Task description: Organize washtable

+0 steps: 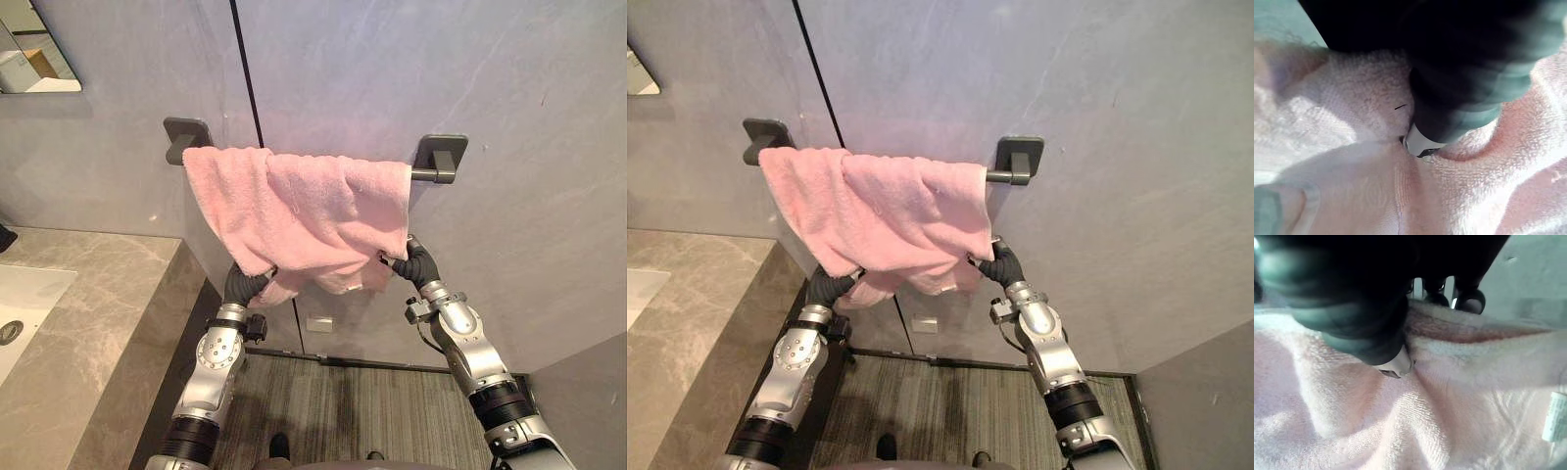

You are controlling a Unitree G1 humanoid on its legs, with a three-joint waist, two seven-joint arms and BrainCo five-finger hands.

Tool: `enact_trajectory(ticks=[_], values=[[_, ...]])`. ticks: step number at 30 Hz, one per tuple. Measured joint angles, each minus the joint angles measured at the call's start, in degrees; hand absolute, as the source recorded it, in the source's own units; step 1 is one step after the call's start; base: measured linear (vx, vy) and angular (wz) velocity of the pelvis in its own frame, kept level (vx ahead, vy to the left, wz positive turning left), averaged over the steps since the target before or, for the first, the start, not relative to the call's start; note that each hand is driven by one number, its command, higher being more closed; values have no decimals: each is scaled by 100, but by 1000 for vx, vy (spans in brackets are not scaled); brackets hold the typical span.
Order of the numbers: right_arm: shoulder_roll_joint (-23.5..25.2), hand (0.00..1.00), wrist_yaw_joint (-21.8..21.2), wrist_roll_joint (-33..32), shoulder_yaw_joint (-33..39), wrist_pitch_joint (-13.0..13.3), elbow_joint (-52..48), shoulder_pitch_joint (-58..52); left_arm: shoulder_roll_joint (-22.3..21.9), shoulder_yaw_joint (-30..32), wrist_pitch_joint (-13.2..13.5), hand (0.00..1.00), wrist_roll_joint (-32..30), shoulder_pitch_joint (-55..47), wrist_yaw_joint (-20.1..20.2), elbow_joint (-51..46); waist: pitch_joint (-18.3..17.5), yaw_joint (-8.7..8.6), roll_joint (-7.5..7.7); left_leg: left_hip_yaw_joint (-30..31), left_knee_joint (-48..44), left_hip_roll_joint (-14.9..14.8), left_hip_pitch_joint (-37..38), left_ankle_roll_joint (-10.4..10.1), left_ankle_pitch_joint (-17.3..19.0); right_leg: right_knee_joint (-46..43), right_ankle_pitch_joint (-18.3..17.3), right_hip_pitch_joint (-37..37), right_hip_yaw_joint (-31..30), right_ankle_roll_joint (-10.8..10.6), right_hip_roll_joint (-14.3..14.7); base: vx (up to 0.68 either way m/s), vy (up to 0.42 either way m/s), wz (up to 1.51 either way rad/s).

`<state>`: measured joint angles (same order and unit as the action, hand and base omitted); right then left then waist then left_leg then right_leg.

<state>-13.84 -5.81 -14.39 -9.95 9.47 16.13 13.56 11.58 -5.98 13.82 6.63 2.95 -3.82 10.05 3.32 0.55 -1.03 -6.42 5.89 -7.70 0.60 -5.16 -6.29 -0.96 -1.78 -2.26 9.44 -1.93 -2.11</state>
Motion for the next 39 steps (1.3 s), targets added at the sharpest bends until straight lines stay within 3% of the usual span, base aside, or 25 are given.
enact_trajectory(ticks=[7, 15, 16, 17, 28, 39], values=[[320, 100, 26, 468, -1, -83, 312, 1, -28, 173, -4, 100, 50, -116, 1, 176, 1, -84, 0, 29, 3, 6, 38, -9, 6, 23, 0, -60, 39, 0, -4, -4, 1, 2], [599, 100, 398, 1259, 70, -78, 501, -2, -216, 345, -13, 100, 44, -199, 0, 313, 6, -143, 5, 77, 5, 23, 122, -28, 40, 135, -5, -191, 100, -6, -12, -5, 1, 3], [653, 0, 455, 1356, 89, -71, 501, -2, -236, 368, -13, 100, 41, -198, 0, 323, 10, -149, 0, 76, 5, 22, 112, -29, 45, 148, -10, -187, 99, -12, -11, 0, 0, 0], [671, 0, 458, 1394, 92, -69, 501, -3, -242, 390, -10, 0, 41, -191, -3, 351, 11, -155, 0, 73, 5, 22, 113, -32, 52, 158, -15, -191, 98, -20, -11, 0, 0, 0], [690, 0, 863, 1555, 533, -124, 512, -195, -241, 682, -116, 0, 38, -267, -398, 415, 57, -218, 59, 1, 4, 28, 190, -84, 114, 285, -4, -350, 83, -6, -9, 19, -2, -1], [801, 0, 952, 1626, 607, -337, 501, -912, -424, 655, -234, 0, 37, -984, -395, 403, 67, -281, 49, -8, 2, 20, 200, -75, 160, 320, -3, -361, 65, -7, 0, -4, 0, -1]])
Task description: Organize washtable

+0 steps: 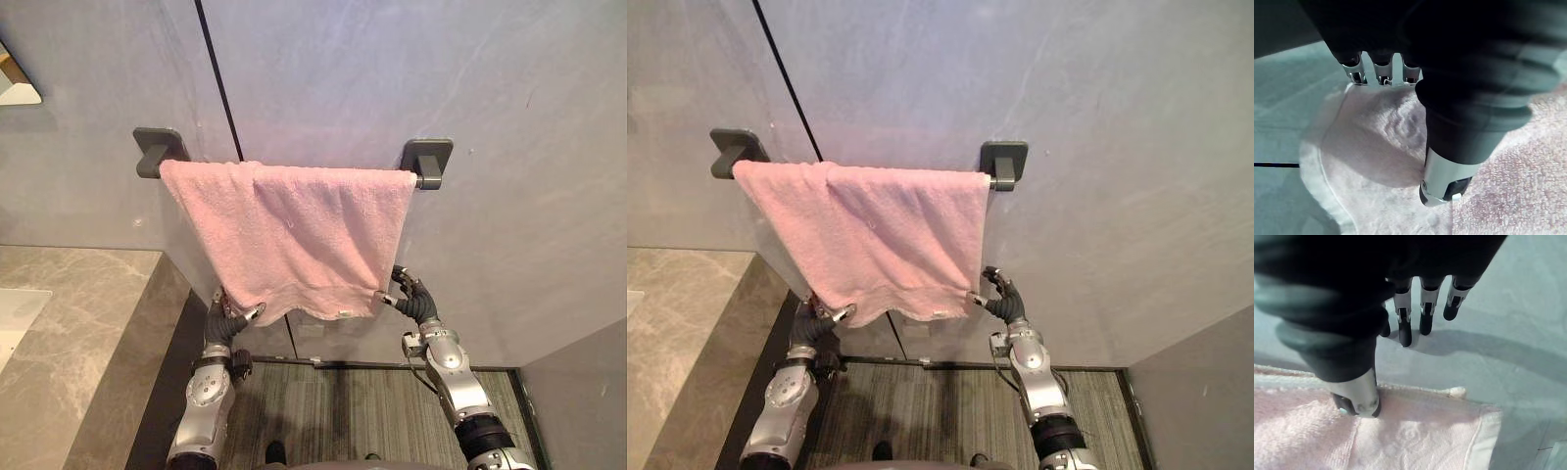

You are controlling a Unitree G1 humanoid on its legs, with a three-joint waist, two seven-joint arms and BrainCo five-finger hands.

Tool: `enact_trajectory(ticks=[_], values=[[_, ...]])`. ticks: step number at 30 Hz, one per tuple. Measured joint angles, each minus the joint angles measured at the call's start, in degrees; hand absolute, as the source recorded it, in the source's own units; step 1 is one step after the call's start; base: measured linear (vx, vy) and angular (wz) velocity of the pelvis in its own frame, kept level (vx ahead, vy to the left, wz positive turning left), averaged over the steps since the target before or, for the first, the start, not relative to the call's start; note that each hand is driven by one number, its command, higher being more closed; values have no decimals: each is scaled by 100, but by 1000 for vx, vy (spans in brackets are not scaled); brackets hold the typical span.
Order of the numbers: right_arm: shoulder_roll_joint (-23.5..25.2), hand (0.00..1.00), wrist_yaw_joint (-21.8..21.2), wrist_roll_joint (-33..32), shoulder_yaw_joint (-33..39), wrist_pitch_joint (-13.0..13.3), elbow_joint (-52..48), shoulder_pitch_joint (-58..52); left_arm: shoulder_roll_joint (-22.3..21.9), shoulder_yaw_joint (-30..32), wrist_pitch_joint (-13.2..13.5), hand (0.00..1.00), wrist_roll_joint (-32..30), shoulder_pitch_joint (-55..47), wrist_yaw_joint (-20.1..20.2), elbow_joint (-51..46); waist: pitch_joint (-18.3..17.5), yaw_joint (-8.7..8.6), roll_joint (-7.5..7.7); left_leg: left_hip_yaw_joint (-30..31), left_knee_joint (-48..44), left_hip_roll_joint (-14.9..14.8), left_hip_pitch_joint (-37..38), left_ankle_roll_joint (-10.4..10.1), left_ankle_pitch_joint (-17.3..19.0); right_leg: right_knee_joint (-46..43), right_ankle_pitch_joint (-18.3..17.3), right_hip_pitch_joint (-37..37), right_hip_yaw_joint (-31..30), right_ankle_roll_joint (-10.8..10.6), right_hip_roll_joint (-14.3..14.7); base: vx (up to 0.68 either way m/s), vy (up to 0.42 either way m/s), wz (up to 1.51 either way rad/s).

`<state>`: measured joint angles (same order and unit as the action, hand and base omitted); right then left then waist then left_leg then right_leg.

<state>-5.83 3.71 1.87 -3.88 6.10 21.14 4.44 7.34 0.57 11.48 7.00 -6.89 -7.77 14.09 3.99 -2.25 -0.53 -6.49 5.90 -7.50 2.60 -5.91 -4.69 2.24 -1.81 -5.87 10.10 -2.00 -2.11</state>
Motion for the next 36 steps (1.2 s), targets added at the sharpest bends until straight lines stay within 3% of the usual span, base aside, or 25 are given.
enact_trajectory(ticks=[8, 17, 27, 32, 36], values=[[91, 0, 4, 154, 220, -13, -202, -429, -15, 126, -1, 0, -57, -323, -3, -44, 9, 4, -17, 9, -27, 0, 5, 0, 0, -9, 0, -6, 8, 0, -2, 0, 0, 0], [89, 0, 200, 150, 1396, -31, -1276, -1121, -227, 1443, 9, 0, 19, -510, -297, -926, 17, 4, -78, 9, -36, 2, 27, 0, 0, -21, -3, -20, 4, -1, -4, 0, 0, 0], [68, 0, 519, 105, 2404, -14, -3076, -1302, -277, 2247, 34, 0, 37, -621, -511, -2122, 2, -5, -115, -43, -35, 0, 175, 4, 31, -30, -26, -90, -62, -5, -6, -21, 1, -3], [-108, 0, 499, -439, 2459, 221, -4020, -1108, -261, 2243, 176, 0, 267, -607, -502, -3235, -1, -23, -121, -72, -38, 1, 183, 6, 36, -31, -25, -85, -80, -5, -7, -2, 0, -1], [-631, 0, 279, -1201, 1926, 715, -4920, -509, 95, 1801, 523, 0, 483, -505, -449, -4474, -22, -23, -153, -100, -40, 1, 215, 6, 46, -58, -26, -87, -107, -7, -8, -2, 0, -2]])
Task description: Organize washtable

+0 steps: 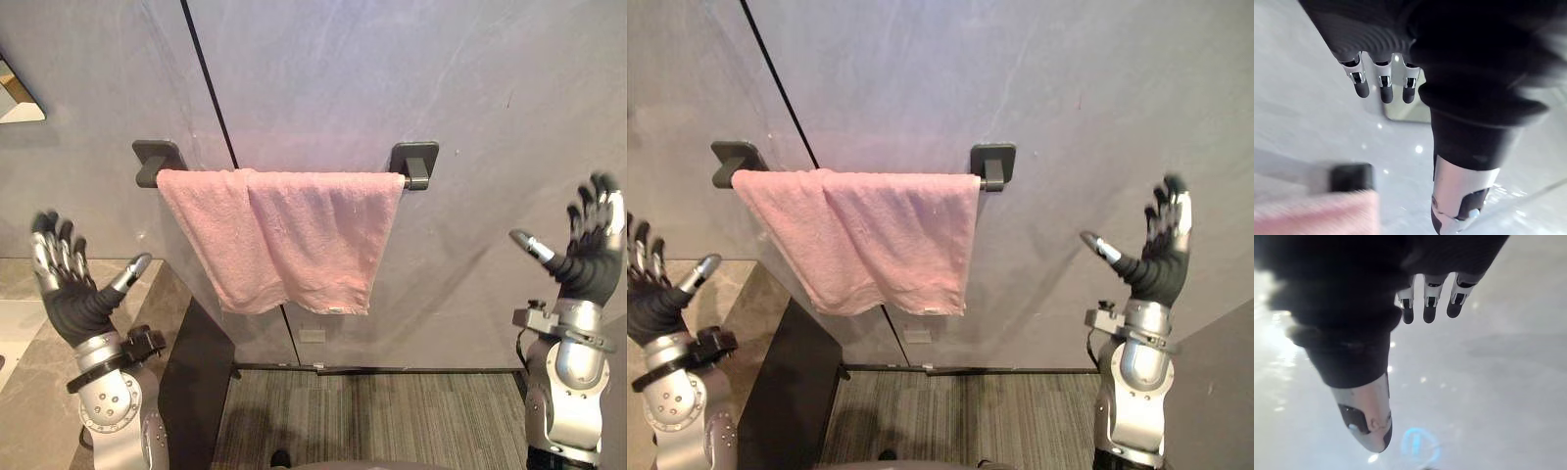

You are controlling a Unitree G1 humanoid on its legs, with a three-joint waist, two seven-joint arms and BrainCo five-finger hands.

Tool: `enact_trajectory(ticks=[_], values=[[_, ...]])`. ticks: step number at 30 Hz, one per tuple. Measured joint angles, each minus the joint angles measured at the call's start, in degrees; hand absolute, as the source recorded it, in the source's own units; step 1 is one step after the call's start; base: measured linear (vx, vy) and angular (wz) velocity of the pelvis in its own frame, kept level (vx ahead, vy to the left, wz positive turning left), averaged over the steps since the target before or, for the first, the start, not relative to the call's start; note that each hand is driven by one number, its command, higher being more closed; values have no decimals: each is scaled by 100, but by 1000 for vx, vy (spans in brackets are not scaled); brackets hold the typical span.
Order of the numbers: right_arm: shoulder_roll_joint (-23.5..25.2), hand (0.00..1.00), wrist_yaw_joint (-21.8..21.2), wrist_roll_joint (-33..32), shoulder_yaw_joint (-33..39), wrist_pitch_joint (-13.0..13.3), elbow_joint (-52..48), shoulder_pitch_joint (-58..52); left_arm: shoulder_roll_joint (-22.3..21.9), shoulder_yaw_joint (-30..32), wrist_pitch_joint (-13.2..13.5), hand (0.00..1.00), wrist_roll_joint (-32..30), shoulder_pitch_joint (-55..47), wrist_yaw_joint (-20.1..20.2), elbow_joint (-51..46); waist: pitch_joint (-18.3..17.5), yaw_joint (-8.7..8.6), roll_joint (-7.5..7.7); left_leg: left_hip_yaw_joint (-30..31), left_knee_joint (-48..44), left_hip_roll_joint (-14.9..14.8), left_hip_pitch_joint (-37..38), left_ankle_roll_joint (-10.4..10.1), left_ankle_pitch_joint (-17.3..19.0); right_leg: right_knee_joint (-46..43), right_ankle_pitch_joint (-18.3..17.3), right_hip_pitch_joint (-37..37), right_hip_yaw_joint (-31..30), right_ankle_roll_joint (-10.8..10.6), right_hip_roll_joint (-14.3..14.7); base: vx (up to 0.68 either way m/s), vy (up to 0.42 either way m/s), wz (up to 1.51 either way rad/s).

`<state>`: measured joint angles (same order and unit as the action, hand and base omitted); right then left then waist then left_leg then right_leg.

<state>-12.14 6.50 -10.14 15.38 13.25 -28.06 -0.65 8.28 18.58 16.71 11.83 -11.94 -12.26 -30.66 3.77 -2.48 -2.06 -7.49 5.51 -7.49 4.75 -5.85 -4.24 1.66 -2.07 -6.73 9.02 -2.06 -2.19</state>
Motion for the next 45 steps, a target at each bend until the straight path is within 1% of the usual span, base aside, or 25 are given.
enact_trajectory(ticks=[2, 3, 5, 6, 7, 8, 9, 10, 11, 13, 14, 15, 17, 19, 21, 22, 23, 26, 27, 28, 32, 36, 38, 40, 45], values=[[-216, 0, -202, -393, -571, 213, -267, 409, 266, -427, 122, 0, 190, 158, 146, -370, -14, 5, -21, -14, 0, -1, 22, 0, 0, -24, 0, -2, -13, -1, 0, -20, -1, -4], [-280, 0, -266, -498, -775, 262, -316, 536, 345, -570, 158, 0, 281, 220, 205, -451, -17, 6, -27, -19, 0, -1, 31, 0, 0, -32, -1, -5, -18, -1, -1, -31, 2, -7], [-552, 0, -637, -941, -1751, 404, -386, 1051, 718, -1202, 278, 0, 889, 540, 617, -621, -22, 14, -33, -49, 0, -1, 98, 2, 0, -59, -1, -44, -59, -1, -3, -42, 4, -7], [-596, 0, -719, -1011, -1948, 417, -387, 1149, 798, -1345, 277, 0, 1021, 616, 717, -619, -22, 17, -32, -47, 0, -1, 117, 2, 0, -63, -1, -59, -59, -2, -3, -47, 4, -1], [-665, 0, -913, -1209, -2354, 419, -384, 1351, 953, -1653, 274, 0, 1342, 755, 932, -606, -26, 23, -25, -47, 0, 0, 161, 3, 0, -68, -1, -97, -60, -2, -6, -47, 4, 0], [-709, 0, -1056, -1389, -2606, 416, -375, 1480, 1066, -1849, 265, 0, 1611, 837, 1108, -575, -28, 27, -22, -49, 1, 0, 178, 4, 0, -82, -3, -104, -68, -5, -6, -47, 5, -1], [-749, 0, -1118, -1464, -2743, 418, -364, 1543, 1138, -1955, 260, 0, 1752, 870, 1197, -563, -29, 25, -20, -49, 1, 0, 179, 4, -1, -87, -4, -101, -72, -5, -6, -59, 6, -4], [-895, 0, -1305, -1648, -3021, 414, -260, 1653, 1328, -2196, 246, 0, 2026, 937, 1423, -479, -30, 23, -19, -57, 2, 0, 187, 5, -2, -96, -3, -97, -90, -5, -6, -49, 6, -4], [-971, 0, -1382, -1707, -3110, 392, -208, 1675, 1414, -2300, 228, 0, 2089, 969, 1524, -424, -31, 25, -18, -60, 2, 0, 193, 6, -2, -103, -3, -97, -96, -5, -6, -54, 6, -4], [-1246, 0, -1655, -1998, -3342, 278, 31, 1678, 1692, -2599, 162, 0, 2255, 993, 1867, -214, -34, 20, -14, -68, 4, 0, 202, 7, -3, -120, -2, -90, -109, -5, -8, -18, 2, -2], [-1315, 0, -1716, -2076, -3386, 231, 100, 1678, 1739, -2656, 145, 0, 2285, 996, 1956, -149, -34, 19, -14, -70, 5, 0, 202, 7, -4, -120, -2, -89, -111, -5, -7, 0, 0, 0], [-1499, 0, -1854, -2195, -3506, 140, 317, 1678, 1843, -2832, 106, 0, 2358, 1025, 2114, 50, -34, 19, -14, -74, 6, 0, 201, 7, -4, -118, -2, -85, -116, -5, -6, 0, 0, 0], [-1679, 0, -1969, -2262, -3641, 48, 535, 1673, 1945, -2975, 54, 0, 2357, 1028, 2247, 250, -34, 20, -14, -78, 6, 0, 198, 7, -4, -109, -1, -83, -119, -5, -4, 0, 0, 0], [-1890, 0, -2150, -2314, -3791, -106, 784, 1648, 2024, -3082, -47, 0, 2357, 1028, 2420, 540, -34, 14, -14, -80, 6, 0, 176, 7, -4, -76, 5, -76, -119, -4, -2, 0, 0, 0], [-1994, 0, -2232, -2318, -3879, -151, 931, 1643, 2052, -3144, -72, 0, 2355, 1029, 2481, 722, -34, 17, -13, -79, 6, 0, 150, 7, -3, -52, 13, -63, -117, -5, 0, 0, 0, 0], [-2039, 0, -2321, -2323, -3888, -248, 1025, 1643, 2070, -3181, -109, 0, 2351, 1028, 2495, 855, -35, 21, -13, -80, 5, 0, 107, 7, -4, -52, 16, -25, -118, -4, 2, 0, 0, 0], [-2074, 0, -2381, -2322, -3900, -266, 1123, 1642, 2071, -3185, -143, 0, 2349, 1029, 2503, 962, -36, 21, -14, -80, 4, -1, 74, 7, -4, -49, 25, 6, -118, -4, 4, 0, 0, 0], [-2209, 0, -2434, -2295, -4053, -386, 1450, 1640, 2072, -3184, -243, 0, 2320, 1028, 2562, 1355, -38, 24, -9, -81, 3, 0, 32, 6, -4, -43, 30, 13, -118, -4, 2, 39, -2, -1], [-2221, 0, -2455, -2290, -4086, -407, 1534, 1639, 2072, -3184, -251, 0, 2270, 1028, 2577, 1449, -39, 24, -9, -80, 3, 0, 17, 6, -4, -40, 29, 25, -117, -4, 3, 0, 0, 0], [-2218, 0, -2535, -2238, -4105, -484, 1695, 1631, 2072, -3184, -277, 0, 2111, 1026, 2582, 1609, -40, 27, -12, -79, 4, -1, -39, 6, -4, -43, 29, 101, -117, -3, 4, 0, 0, 0], [-2209, 0, -2570, -2008, -4128, -559, 2159, 1528, 2068, -3160, -307, 0, 1812, 1027, 2579, 1959, -42, 41, -11, -70, 5, 0, -165, 6, -4, -42, 30, 205, -113, -3, 3, 0, 0, 0], [-2088, 0, -2540, -1666, -4209, -635, 2778, 1500, 1980, -3142, -381, 0, 1535, 1050, 2571, 2419, -67, 67, -20, -53, 3, -1, -287, 7, -6, -33, 30, 304, -99, -3, 3, 5, -1, 1], [-1963, 0, -2536, -1381, -4283, -719, 3032, 1499, 1924, -3143, -453, 0, 1385, 1072, 2558, 2705, -68, 68, -18, -48, 2, -2, -307, 7, -7, -22, 30, 311, -90, -2, 4, 0, 0, 0], [-1834, 0, -2521, -1200, -4297, -726, 3208, 1499, 1897, -3143, -502, 0, 1246, 1082, 2525, 2853, -69, 81, -18, -46, 1, -2, -320, 7, -7, -12, 30, 315, -86, -1, 4, 0, 0, 0], [-1542, 0, -2345, -852, -4287, -728, 3521, 1505, 1882, -3142, -504, 0, 992, 1103, 2418, 3094, -76, 132, -5, -43, 1, -5, -340, 8, -8, -10, 31, 330, -83, 1, 7, 0, 0, 0]])
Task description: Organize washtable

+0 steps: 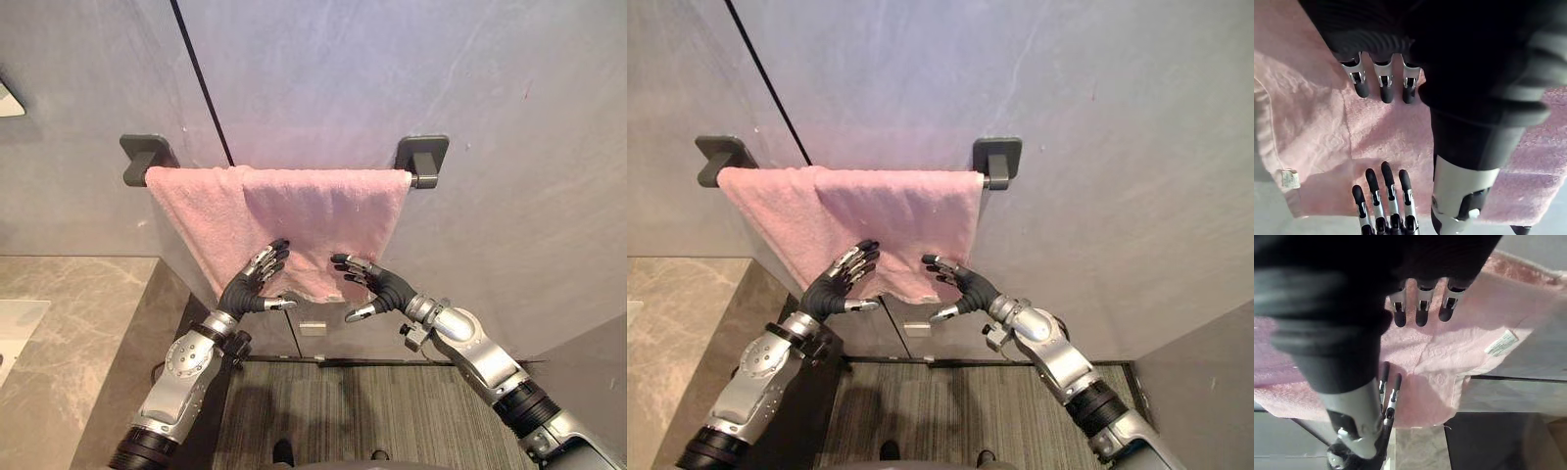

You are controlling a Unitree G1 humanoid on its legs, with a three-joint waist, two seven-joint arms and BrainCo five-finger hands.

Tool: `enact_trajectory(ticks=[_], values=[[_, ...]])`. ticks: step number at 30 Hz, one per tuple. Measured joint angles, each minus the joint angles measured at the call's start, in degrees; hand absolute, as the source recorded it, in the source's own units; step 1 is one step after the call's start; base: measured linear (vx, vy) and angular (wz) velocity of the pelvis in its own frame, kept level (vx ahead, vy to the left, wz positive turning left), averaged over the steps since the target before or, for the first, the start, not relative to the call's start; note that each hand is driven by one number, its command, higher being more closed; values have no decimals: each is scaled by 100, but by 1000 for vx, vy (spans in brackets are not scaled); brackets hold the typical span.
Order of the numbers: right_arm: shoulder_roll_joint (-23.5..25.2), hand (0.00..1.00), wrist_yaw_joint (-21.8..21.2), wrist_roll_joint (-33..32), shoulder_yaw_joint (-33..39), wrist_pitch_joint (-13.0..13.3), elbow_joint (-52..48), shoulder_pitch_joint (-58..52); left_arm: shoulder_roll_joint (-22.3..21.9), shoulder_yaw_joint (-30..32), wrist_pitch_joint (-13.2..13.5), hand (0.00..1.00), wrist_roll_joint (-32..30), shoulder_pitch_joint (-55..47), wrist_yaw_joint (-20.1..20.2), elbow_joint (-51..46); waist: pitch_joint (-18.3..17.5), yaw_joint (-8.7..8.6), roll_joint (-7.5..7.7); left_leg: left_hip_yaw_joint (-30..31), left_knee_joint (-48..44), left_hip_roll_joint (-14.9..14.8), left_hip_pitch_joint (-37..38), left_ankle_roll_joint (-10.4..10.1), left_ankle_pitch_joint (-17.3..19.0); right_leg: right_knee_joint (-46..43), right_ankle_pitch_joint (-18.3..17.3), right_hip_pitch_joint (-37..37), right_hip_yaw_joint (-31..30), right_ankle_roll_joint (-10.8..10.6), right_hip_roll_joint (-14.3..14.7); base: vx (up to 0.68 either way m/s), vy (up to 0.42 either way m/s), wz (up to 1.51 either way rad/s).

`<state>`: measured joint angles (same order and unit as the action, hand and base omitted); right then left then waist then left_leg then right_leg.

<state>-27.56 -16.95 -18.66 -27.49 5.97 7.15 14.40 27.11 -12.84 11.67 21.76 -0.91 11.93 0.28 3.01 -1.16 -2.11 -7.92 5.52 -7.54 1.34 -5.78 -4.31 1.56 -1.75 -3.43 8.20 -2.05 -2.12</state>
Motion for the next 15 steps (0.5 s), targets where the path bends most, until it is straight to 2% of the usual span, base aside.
enact_trajectory(ticks=[6, 15], values=[[342, 0, 227, 395, 270, -3, 214, 2, -11, 171, -10, 0, -242, 4, -143, 163, -33, 43, 51, 2, 0, -3, -63, 13, -17, -25, 11, 75, 0, 15, 0, 0, 0, 0], [659, 0, 631, 810, 1328, 6, 301, -45, -177, 842, -7, 0, -457, 2, -401, 355, -76, 48, 116, 7, -1, -11, -51, 16, -36, -32, 18, 65, 4, 25, 6, 0, 0, 0]])
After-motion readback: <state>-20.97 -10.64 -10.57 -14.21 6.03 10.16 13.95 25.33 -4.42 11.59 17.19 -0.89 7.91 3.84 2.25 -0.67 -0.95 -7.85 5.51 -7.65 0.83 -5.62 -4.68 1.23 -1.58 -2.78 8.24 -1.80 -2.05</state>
